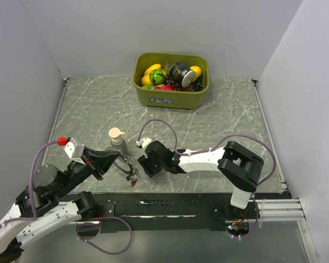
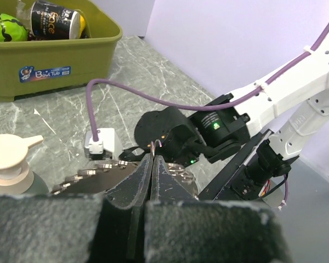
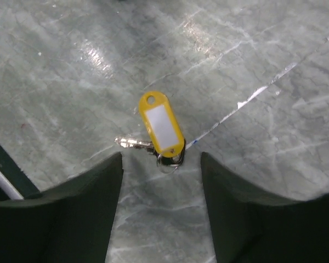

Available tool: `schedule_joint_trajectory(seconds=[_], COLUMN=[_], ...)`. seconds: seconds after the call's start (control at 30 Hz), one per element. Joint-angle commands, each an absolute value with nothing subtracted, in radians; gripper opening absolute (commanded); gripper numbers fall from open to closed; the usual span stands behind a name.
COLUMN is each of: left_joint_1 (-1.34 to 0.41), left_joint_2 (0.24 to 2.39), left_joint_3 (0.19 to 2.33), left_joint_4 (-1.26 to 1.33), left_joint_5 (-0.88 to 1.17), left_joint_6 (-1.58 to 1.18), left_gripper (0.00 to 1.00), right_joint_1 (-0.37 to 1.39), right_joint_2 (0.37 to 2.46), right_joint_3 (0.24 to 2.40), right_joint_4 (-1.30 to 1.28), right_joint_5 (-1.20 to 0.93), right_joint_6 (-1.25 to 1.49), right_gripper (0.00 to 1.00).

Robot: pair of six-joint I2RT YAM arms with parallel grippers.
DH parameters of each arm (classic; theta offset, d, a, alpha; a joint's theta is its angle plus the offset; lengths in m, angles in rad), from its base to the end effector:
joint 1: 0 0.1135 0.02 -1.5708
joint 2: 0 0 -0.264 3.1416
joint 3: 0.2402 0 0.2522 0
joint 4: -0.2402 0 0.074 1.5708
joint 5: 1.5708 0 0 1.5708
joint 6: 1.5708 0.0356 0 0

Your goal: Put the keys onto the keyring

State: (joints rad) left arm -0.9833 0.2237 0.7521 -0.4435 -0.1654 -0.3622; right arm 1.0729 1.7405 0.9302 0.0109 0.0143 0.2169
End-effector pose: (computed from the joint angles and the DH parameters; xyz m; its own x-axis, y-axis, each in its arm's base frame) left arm 0.0340 -0.0405 0.3566 -0.2147 -0.3081 -0.9268 0.6993 0.6139 -0.3661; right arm 0.1692 0.3102 0.1590 -0.5224 -0.5105 -0.6830 -0.7796 0.6105 0.1400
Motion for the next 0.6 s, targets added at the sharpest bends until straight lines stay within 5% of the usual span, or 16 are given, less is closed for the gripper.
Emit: schedule_joint_trajectory(seconds=[0.0, 0.13, 0.57], left_joint_1=[-0.986, -0.986, -0.986], left_joint_2=[0.207, 0.202, 0.199], left_joint_3=[0.75, 0.741, 0.73], left_joint_4=[-0.385, -0.367, -0.371], left_joint_5=[-0.16, -0.149, -0.161], left_joint_6=[-0.376, -0.376, -0.368], left_gripper=[0.01, 0.01, 0.01], right_joint_1=[1.083, 1.085, 1.085], right_joint_2=[1.775, 1.81, 1.767], right_joint_3=[0.995, 1.025, 1.014], right_joint_4=[0.022, -0.043, -0.077], right_joint_5=[0.066, 0.098, 0.109], right_joint_6=[0.219, 0.233, 0.264], right_gripper=[0.56, 0.49, 0.04])
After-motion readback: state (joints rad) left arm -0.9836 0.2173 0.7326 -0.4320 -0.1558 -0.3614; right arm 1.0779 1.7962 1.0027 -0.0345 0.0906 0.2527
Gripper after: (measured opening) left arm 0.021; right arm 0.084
